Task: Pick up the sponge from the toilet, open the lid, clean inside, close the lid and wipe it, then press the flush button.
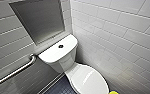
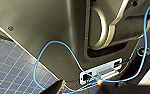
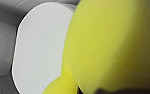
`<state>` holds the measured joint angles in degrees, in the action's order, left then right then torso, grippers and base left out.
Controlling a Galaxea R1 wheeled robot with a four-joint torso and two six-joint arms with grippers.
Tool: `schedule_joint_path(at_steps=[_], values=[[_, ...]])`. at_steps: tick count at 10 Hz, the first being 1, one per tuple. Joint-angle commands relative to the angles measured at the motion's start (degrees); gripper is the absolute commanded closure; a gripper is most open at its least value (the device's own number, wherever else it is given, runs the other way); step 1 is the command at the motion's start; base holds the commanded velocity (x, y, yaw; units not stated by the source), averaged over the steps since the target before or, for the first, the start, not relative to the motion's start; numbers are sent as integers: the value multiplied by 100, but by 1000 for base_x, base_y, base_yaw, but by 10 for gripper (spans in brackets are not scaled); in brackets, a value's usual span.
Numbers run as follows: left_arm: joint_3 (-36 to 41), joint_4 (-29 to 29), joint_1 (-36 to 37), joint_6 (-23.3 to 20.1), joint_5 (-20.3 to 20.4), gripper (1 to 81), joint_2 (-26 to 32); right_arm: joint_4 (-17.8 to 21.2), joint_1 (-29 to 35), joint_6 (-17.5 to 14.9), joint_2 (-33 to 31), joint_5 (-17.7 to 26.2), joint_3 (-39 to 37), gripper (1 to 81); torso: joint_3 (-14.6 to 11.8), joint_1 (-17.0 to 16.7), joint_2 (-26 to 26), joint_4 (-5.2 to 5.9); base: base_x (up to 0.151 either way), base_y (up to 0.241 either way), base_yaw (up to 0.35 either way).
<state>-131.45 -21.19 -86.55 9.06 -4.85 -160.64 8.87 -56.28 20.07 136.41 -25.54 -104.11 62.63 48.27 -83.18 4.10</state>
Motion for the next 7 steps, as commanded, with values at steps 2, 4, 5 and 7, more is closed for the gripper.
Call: schedule_joint_path(at_steps=[2, 4, 5, 7], values=[[190, -17, -165, -18, -438, 10, 84, -9, -1020, -38, -1403, -900, 1289, 811, 0, 0, 0, 0, 0, 0, 0], [190, -26, -130, -18, -438, 10, 66, -202, -1241, -64, -2063, -1041, 2300, 811, -2, 0, -2, 0, 0, 0, 0], [190, -26, -112, -27, -438, 10, 57, -211, -1128, -73, -2344, -979, 2774, 811, -2, 0, -2, 0, 0, 0, 0], [190, -26, -95, -36, -438, 10, 5, -219, -627, -91, -2529, -351, 3231, 811, -2, 0, -2, 0, 0, 0, 0]])
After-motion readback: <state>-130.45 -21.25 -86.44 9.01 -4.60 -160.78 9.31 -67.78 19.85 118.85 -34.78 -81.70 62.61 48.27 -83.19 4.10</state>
